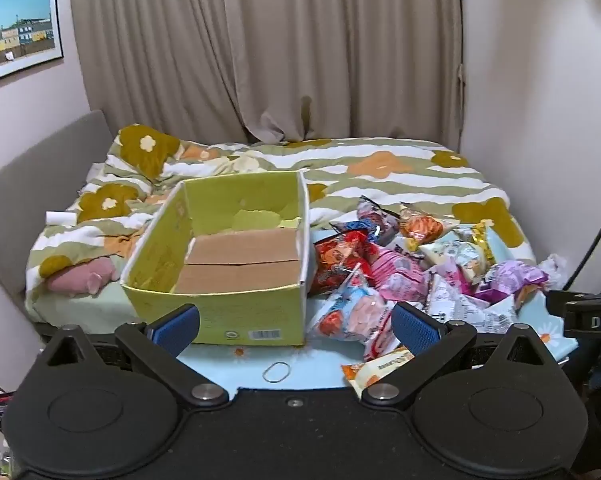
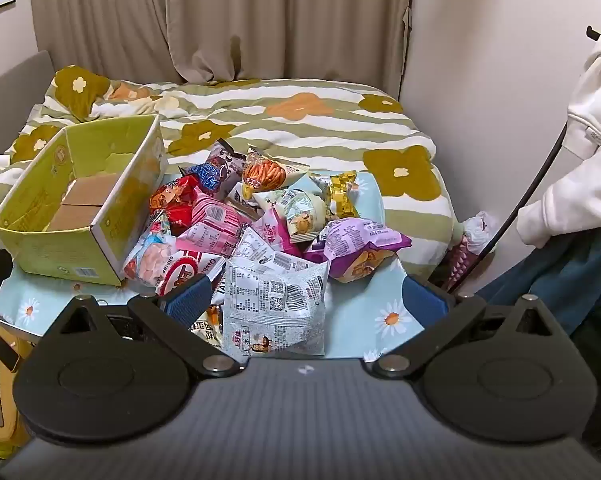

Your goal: Organize snacks

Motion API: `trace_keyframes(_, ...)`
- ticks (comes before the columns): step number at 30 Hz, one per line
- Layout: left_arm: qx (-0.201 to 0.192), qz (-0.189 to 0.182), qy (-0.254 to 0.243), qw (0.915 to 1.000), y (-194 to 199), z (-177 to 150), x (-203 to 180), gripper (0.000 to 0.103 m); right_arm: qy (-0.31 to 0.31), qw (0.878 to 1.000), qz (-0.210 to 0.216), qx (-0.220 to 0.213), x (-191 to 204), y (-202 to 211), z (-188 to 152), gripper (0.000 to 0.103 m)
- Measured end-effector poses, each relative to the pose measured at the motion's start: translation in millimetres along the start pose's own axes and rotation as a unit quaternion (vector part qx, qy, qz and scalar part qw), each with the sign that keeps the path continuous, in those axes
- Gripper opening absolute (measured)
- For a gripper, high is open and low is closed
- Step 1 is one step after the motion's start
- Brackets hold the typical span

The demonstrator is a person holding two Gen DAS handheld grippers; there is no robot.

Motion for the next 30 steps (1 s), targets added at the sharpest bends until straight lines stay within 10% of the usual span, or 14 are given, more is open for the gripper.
trace_keyframes(30,-0.022,0.002,-0.003,0.9997,3.6,2.1,3.5,0.103,0.0,1.0,0.005,-0.001,3.6,1.1,2.6,0.103)
Point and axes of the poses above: each gripper's, at about its wrist camera, not at the fingertips, and y roughly against the way its jaws point, x to its left, z to its top, the point moved 5 cm from there along -y, roughly the way its jaws point, and after that the axes turned 1 degree about -x, right-handed, at the moved point
